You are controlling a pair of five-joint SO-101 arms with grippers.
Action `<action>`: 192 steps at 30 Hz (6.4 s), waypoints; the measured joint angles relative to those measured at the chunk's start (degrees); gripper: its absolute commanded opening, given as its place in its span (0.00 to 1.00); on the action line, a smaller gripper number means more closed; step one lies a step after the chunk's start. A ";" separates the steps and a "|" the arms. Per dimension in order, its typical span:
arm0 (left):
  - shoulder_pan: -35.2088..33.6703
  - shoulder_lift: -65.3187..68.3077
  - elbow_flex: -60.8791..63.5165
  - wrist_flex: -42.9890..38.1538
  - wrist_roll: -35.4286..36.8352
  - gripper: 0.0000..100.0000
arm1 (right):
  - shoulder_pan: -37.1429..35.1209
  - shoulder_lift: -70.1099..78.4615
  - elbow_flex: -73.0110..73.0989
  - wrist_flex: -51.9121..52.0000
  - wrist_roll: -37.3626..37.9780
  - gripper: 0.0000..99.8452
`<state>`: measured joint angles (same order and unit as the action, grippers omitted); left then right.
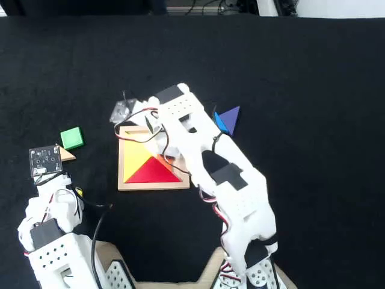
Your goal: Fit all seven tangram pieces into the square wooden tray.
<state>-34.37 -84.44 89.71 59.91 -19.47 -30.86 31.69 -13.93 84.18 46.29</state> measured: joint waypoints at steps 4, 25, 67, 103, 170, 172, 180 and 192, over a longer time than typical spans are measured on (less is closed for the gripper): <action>0.00 0.00 0.00 0.00 0.00 0.18 | 0.00 -1.76 -0.09 -4.84 -1.67 0.01; 0.00 0.00 0.00 0.00 0.00 0.18 | -4.22 1.49 1.85 -17.67 -2.64 0.01; 0.00 0.00 0.00 0.00 0.00 0.18 | 1.76 -10.73 9.67 -9.76 -2.64 0.01; 0.00 0.00 0.00 0.00 0.00 0.18 | 5.19 -8.26 21.19 -17.32 -2.64 0.01; 0.00 0.00 0.00 0.00 0.00 0.18 | 1.23 -17.76 23.65 -17.05 -0.88 0.01; 0.00 0.00 0.00 0.00 0.00 0.18 | 2.29 -19.25 23.65 -17.32 -0.88 0.01; 0.00 0.00 0.00 0.00 0.00 0.18 | 12.13 -19.69 23.65 -20.84 -13.45 0.18; 0.00 -0.09 0.53 0.00 0.00 0.18 | 7.82 -22.15 24.44 -19.96 -50.46 0.20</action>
<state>-34.37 -84.53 90.24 59.91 -19.47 -23.03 9.54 10.51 64.22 -4.18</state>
